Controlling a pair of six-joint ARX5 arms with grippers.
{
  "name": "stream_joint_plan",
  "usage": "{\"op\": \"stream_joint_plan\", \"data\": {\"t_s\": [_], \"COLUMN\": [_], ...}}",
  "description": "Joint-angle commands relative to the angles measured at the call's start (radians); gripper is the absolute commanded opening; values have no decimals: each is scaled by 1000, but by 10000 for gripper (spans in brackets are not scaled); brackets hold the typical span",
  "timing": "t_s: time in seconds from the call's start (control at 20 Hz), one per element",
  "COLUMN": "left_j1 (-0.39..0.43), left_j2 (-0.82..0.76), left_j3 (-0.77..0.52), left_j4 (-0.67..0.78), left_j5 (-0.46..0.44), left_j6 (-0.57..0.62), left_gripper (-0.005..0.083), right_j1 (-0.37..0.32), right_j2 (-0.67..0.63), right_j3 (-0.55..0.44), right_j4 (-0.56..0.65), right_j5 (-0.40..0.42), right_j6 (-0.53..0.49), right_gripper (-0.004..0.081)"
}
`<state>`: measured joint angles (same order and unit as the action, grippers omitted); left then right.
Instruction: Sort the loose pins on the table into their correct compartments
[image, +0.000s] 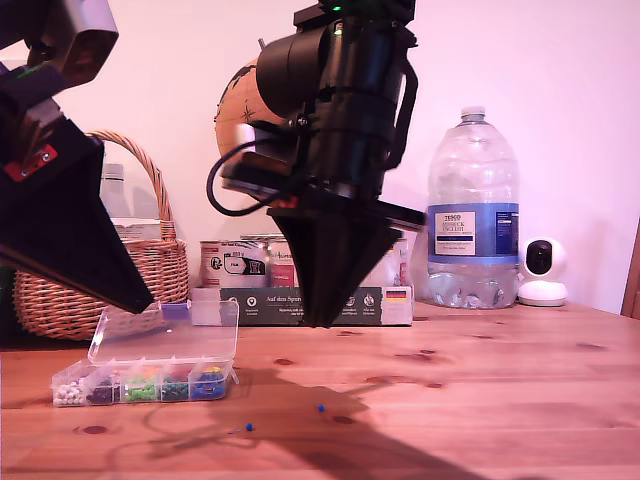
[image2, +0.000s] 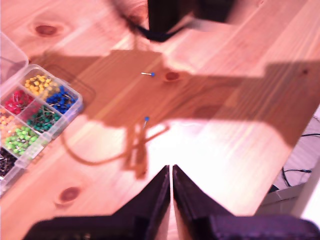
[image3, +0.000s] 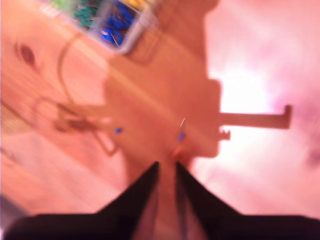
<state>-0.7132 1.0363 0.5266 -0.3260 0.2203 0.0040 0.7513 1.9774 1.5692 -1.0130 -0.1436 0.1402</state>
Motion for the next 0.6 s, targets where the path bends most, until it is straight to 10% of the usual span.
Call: {"op": "stream_joint_plan", "data": {"t_s": [0.0,0.55], "left_j1": [-1,-1], "left_j2": [5,5], "left_j3": [-14,-14], "left_j4": [11,4], "left_j5": [11,16], "left_j6": [4,3], "left_gripper": [-21,-21], "right_j1": [-3,20], "right_j2": [23,126], "right_j3": [4,4], "right_j4": [9,37], "right_j5": [-4,63], "right_j6": [27,55], "right_gripper": [106,107]}}
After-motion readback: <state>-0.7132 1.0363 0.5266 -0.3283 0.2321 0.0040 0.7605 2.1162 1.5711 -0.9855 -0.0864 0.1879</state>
